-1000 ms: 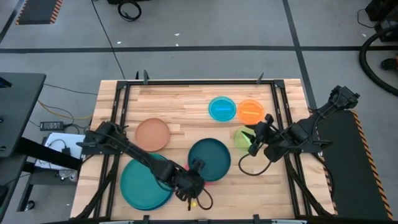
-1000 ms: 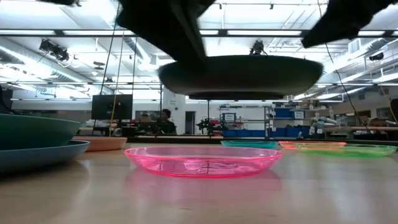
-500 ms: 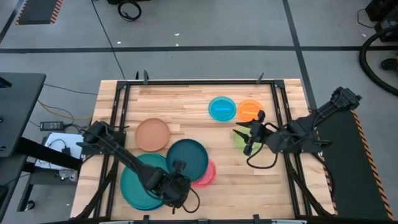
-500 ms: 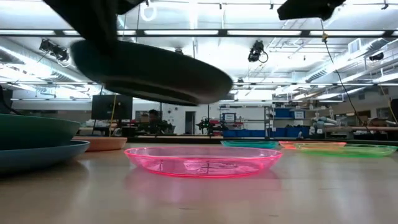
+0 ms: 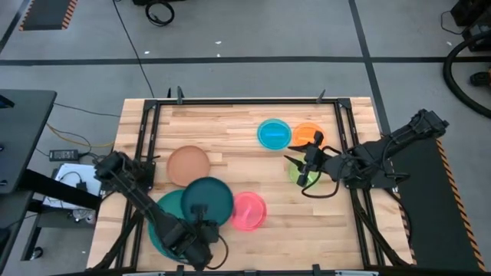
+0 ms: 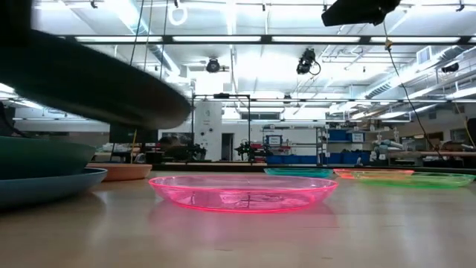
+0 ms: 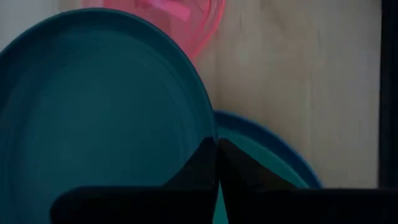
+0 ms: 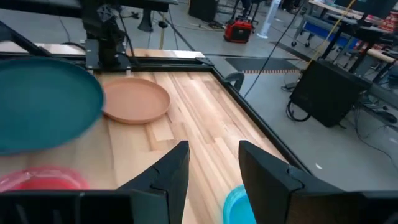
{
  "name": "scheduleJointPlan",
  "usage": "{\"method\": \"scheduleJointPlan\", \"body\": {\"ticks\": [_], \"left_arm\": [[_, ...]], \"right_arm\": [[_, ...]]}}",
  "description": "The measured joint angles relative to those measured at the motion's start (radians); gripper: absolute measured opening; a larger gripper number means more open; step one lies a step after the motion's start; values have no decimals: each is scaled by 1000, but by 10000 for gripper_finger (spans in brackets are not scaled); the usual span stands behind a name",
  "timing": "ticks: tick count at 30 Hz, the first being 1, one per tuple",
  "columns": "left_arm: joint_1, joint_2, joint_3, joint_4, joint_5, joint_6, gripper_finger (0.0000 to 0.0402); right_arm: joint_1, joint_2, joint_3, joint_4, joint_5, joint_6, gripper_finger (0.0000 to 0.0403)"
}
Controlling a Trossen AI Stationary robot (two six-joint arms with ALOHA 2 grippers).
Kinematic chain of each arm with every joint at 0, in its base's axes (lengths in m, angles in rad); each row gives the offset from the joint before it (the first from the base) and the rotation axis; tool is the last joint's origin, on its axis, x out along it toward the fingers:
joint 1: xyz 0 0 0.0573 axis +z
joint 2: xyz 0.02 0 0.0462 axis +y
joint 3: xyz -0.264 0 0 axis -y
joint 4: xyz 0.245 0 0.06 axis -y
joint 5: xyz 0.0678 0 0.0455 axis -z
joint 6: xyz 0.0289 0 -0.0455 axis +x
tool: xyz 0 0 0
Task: Stack plastic plates
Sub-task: Stack the dark blue plate on top of the green plate
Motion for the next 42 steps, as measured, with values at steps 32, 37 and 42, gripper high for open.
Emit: {"method": "scheduleJointPlan", "body": {"ticks": [32, 37, 42], "left_arm": [[-194, -3, -111, 25, 103, -608, 18], [-189, -3, -111, 26, 85, -633, 20], [-188, -3, -111, 29, 84, -650, 47]], "right_arm": [[-131, 0, 0, 36, -178, -26, 150], [-131, 0, 0, 36, -182, -26, 150], [-131, 0, 0, 36, -182, -26, 150]]}}
